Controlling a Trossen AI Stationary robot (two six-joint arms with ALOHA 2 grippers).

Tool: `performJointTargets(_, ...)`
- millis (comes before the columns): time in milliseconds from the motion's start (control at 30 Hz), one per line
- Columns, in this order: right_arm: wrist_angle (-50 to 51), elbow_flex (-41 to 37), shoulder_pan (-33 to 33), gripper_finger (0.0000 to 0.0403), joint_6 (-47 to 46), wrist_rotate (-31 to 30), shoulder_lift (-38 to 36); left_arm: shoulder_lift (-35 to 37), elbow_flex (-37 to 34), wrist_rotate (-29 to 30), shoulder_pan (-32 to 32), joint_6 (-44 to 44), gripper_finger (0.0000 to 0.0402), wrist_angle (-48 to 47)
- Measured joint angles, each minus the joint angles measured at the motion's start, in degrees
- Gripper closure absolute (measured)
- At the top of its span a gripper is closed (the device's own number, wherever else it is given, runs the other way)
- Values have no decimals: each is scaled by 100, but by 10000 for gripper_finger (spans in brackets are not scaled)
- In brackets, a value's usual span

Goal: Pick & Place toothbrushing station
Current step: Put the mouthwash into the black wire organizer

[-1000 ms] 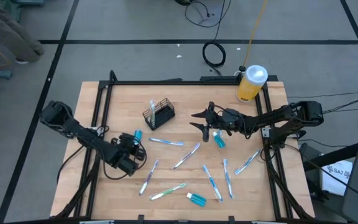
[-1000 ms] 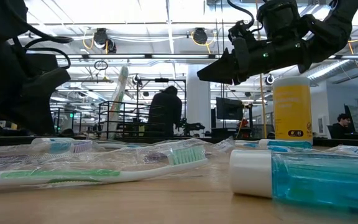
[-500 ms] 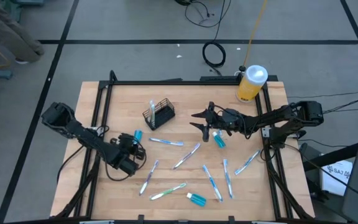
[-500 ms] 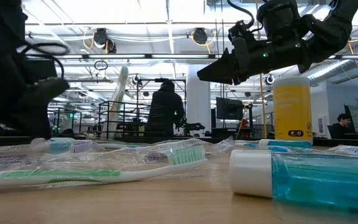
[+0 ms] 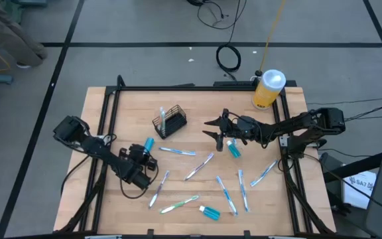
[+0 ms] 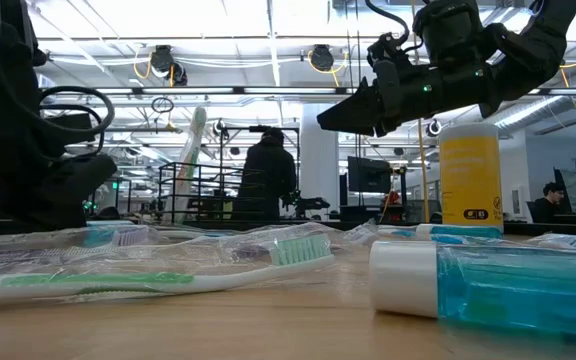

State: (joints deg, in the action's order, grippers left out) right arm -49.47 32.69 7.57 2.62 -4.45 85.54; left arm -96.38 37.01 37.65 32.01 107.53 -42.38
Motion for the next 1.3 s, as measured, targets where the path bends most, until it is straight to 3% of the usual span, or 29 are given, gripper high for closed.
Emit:
performJointTargets(567,0,0,0,232,0,0,0,33,-7,-43,44,17,282,25)
performJointTargets(1000,0,0,0,232,-42,0,0,576,-17,-374,50,-293,283,-35)
performJointTargets(1300,0,0,-2,232,-50,1,0,763,-17,-319,49,-594,316,-75)
